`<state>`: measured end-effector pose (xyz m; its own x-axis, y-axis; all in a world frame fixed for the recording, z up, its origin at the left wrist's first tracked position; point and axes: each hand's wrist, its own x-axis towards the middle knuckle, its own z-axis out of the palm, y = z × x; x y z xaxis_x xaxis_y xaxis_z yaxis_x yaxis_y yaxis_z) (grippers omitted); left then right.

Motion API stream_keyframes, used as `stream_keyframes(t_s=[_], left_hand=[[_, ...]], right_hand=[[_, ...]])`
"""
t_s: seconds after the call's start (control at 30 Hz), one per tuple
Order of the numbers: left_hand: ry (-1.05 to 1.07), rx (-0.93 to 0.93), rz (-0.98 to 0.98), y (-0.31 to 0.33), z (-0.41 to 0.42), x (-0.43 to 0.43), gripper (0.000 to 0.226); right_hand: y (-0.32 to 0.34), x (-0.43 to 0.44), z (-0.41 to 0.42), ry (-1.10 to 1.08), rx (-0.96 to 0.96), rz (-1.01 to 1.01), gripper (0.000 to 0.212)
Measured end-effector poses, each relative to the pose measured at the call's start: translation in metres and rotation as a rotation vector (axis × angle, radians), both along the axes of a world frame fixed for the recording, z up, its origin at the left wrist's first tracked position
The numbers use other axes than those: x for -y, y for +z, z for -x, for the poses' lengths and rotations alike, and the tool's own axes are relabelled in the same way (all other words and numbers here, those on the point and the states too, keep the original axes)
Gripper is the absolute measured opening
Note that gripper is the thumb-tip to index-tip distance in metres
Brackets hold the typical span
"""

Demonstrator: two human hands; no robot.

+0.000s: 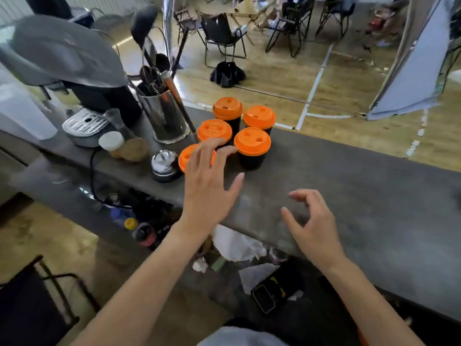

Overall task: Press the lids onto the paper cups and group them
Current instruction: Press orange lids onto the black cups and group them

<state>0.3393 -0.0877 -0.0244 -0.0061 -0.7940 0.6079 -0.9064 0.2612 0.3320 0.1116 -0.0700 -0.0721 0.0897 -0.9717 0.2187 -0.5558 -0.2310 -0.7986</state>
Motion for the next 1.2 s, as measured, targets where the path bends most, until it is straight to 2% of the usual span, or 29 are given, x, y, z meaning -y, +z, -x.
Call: stream_keyframes(t_s=[0.07,0.13,0.23,0.33,0.47,0.57,0.67,0.77,0.9,0.97,1.1,1.2], left_hand=[[0.092,0.115,-0.116,0.01,-0.024,0.024,0.074],[0.167,0.213,-0.325,0.012,-0.038,0.045,0.097],[0.221,0.328,-0.456,-0.002,-0.044,0.058,0.108],[0.233,0.347,-0.404,-0.014,-0.047,0.057,0.105],[0.222,0.268,-0.331,-0.011,-0.047,0.049,0.105],[0.194,0.222,-0.302,-0.013,-0.044,0.039,0.096],[0.149,0.191,-0.242,-0.016,-0.038,0.03,0.073],[0.139,0.209,-0.213,-0.018,-0.031,0.025,0.062],[-0.019,0.008,-0.14,-0.022,-0.003,0.024,0.057],[-0.109,-0.022,-0.117,-0.024,0.026,0.029,0.054],[-0.279,-0.173,-0.119,-0.018,0.106,0.045,0.05],[-0.399,-0.204,-0.131,-0.014,0.174,0.05,0.05]], right_hand=[[0.007,0.012,-0.02,0.028,-0.009,0.024,0.033],[0.015,0.026,-0.038,0.045,-0.042,0.048,0.043],[0.03,0.051,-0.06,0.067,-0.163,0.112,0.062],[0.041,0.082,-0.078,0.079,-0.288,0.141,0.077],[0.035,0.108,-0.09,0.078,-0.378,0.057,0.074],[0.022,0.116,-0.093,0.09,-0.283,0.065,0.063],[0.021,0.116,-0.093,0.083,-0.158,0.111,0.051],[0.022,0.105,-0.08,0.085,-0.102,0.126,0.048],[0.017,0.078,-0.023,-0.041,-0.058,0.129,0.049],[0.019,0.065,0.02,-0.157,-0.031,0.132,0.051],[0.026,0.042,0.105,-0.374,-0.067,0.121,0.058],[0.028,0.025,0.155,-0.435,-0.075,0.122,0.06]])
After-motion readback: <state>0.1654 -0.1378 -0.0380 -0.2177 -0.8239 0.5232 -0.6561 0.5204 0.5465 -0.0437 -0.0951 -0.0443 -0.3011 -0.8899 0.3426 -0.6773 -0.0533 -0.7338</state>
